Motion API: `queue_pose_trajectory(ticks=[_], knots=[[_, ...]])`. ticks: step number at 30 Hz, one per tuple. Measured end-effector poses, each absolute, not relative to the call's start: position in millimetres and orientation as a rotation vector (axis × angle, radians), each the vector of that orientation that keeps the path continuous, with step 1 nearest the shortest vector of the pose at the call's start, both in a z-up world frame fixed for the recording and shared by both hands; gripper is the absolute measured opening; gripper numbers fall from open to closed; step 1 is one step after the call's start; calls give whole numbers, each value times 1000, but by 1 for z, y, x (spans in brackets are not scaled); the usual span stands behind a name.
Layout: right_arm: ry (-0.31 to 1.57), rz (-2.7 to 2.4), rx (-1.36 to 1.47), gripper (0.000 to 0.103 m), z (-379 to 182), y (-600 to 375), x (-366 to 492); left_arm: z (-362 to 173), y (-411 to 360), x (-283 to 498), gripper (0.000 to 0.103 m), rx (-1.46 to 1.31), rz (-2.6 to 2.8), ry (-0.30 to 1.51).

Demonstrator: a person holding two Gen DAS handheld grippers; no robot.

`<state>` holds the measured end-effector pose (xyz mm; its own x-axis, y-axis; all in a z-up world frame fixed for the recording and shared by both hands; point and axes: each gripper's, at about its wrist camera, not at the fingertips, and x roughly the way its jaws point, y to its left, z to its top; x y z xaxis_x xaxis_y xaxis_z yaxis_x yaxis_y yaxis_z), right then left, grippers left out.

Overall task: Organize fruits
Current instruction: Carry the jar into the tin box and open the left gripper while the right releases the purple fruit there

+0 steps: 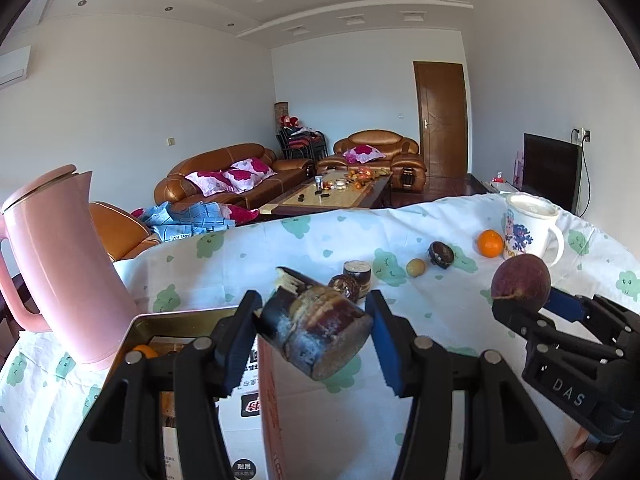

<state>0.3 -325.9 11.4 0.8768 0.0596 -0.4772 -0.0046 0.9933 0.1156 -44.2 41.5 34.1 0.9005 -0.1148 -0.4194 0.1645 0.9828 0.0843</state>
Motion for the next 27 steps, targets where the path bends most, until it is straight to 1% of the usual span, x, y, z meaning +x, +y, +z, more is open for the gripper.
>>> queue_pose_trajectory(ticks=[13,27], knots=[[475,149,98,53,24,-266,6,35,95,-31,55,85,-82,452],[475,282,91,53,22,-200,26,36,170,-15,55,7,17,500]])
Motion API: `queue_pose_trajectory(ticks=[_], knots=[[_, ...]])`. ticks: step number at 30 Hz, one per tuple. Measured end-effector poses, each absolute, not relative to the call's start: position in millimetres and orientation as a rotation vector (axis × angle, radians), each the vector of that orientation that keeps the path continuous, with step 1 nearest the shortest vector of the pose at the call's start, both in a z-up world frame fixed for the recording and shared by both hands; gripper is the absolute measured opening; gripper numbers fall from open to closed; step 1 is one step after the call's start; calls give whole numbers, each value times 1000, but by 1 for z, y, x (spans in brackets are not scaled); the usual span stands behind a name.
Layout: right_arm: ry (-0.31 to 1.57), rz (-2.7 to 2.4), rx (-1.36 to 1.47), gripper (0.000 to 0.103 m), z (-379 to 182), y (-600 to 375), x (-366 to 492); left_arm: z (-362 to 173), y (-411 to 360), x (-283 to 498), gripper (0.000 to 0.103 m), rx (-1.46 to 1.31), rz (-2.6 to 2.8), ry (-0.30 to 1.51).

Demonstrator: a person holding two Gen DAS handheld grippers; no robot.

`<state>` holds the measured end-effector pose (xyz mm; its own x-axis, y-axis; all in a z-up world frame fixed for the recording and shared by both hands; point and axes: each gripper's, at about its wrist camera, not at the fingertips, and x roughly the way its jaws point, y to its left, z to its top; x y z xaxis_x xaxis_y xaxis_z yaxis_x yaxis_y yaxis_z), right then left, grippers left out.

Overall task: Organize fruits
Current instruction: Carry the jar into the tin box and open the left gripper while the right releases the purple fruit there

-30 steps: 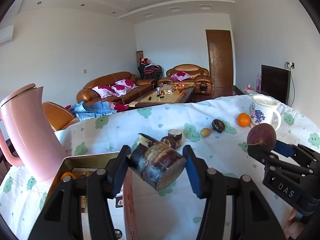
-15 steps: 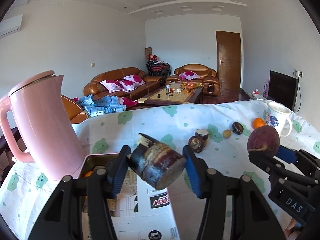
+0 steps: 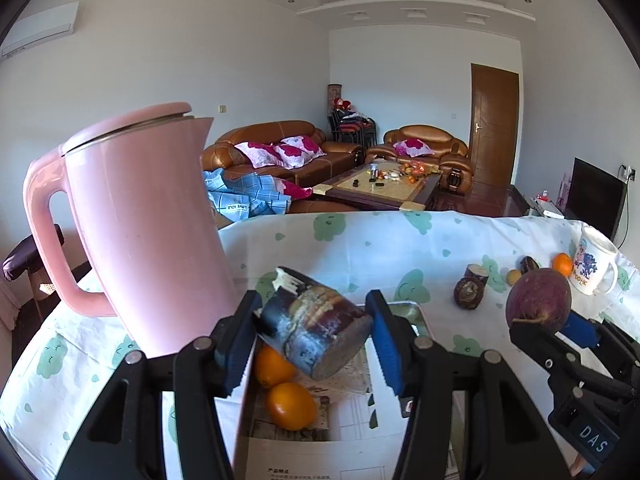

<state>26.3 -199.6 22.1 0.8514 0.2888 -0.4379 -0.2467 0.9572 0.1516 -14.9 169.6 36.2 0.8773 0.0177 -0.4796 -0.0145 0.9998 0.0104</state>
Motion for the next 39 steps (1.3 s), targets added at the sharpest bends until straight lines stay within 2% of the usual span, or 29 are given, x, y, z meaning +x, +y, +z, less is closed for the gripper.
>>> queue_pose_trajectory(ticks=[12,22,39], knots=[[523,402,34,53,9,-150,55,17,187,-5,55,14,-18,646],[591,448,90,53,-1,-150,87,0,181,3,55,44,-71,759],[653,510,0,53,-13,-129,90,-14,151,2,56,195,-69,796]])
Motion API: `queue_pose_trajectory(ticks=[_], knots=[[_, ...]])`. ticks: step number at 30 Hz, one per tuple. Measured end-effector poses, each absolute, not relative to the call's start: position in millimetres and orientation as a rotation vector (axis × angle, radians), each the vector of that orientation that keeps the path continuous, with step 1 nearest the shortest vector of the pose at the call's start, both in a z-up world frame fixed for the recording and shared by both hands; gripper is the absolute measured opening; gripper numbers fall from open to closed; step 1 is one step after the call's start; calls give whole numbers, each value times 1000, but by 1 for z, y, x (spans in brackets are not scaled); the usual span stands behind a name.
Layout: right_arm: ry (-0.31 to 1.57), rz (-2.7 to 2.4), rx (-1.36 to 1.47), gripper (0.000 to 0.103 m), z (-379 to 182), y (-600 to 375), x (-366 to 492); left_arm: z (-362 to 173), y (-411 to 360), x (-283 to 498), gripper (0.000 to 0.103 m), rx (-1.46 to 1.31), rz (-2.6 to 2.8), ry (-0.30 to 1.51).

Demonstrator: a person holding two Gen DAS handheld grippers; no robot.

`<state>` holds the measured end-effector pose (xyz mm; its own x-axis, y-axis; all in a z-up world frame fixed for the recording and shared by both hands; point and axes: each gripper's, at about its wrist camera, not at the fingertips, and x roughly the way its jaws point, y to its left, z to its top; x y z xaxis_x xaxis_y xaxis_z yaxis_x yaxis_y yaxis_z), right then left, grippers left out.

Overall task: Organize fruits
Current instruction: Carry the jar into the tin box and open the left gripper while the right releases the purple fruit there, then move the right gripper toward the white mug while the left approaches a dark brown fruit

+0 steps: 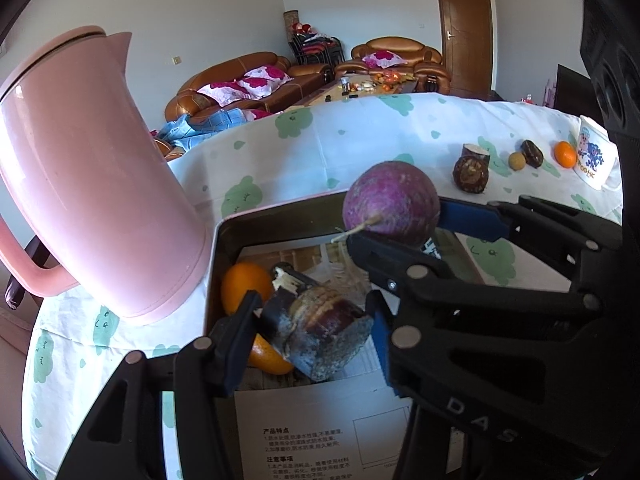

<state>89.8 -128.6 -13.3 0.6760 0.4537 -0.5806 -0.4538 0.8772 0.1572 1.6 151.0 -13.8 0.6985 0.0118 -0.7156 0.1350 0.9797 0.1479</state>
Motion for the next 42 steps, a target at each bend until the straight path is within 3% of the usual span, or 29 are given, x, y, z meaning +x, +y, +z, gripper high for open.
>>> queue_pose_trajectory(ticks=[14,16,17,20,23,28,42], knots=[[616,521,107,54,-10,-148,88,-16,147,3,56,230,-42,793],[601,508,143,58,-8,-156,87,-13,149,3,58,214,-44,785],[589,492,154,66,-6,-160,86,-12,149,3,65,203,-46,778],[532,418,175,73,2,-175,81,-7,152,0,89,179,-37,752],[492,354,191,74,7,-187,77,-2,155,0,98,152,-34,731],[463,245,195,88,10,-202,76,3,156,-1,98,132,8,685],[486,125,168,88,5,-228,74,21,148,-26,98,109,33,482]])
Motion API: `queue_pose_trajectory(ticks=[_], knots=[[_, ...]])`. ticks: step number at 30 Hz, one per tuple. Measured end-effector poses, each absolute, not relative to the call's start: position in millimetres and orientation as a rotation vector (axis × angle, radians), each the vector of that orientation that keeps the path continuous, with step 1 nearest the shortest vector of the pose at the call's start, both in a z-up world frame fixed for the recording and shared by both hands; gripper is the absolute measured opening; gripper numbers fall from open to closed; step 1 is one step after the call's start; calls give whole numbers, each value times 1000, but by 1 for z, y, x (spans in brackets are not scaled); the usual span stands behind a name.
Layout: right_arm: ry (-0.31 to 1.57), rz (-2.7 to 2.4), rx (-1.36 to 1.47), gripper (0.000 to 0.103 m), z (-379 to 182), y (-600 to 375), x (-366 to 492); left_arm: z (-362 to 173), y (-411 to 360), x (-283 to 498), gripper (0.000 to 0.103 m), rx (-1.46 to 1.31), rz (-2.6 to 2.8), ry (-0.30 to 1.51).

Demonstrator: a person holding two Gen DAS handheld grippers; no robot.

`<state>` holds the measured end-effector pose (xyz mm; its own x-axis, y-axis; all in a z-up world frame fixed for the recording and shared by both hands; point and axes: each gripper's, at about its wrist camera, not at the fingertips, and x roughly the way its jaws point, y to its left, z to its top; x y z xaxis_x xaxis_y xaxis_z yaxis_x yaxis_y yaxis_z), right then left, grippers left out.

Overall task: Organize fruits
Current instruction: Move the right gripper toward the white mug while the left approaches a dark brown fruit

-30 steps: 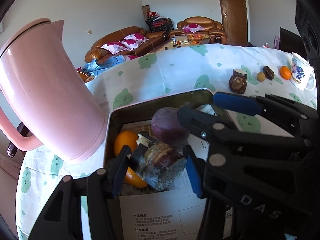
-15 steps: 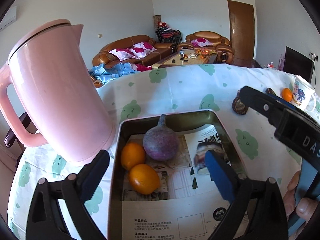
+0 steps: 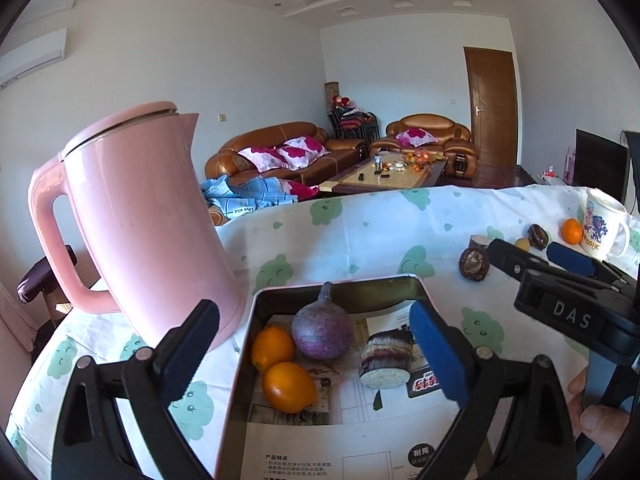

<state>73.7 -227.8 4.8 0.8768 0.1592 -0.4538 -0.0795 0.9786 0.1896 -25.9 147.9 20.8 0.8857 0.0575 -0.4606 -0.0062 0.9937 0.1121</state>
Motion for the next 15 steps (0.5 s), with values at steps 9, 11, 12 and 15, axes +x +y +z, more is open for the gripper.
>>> queue_pose_trajectory(ticks=[9,11,12,15], knots=[[522,42,186,88,2,-267,63,11,128,-34,98,128,-22,475],[521,29,170,88,2,-275,59,9,121,-36,98,162,-22,466],[522,27,160,88,3,-278,57,9,119,-37,98,175,-13,454],[528,30,138,87,3,-288,51,9,117,-40,98,151,-15,454]])
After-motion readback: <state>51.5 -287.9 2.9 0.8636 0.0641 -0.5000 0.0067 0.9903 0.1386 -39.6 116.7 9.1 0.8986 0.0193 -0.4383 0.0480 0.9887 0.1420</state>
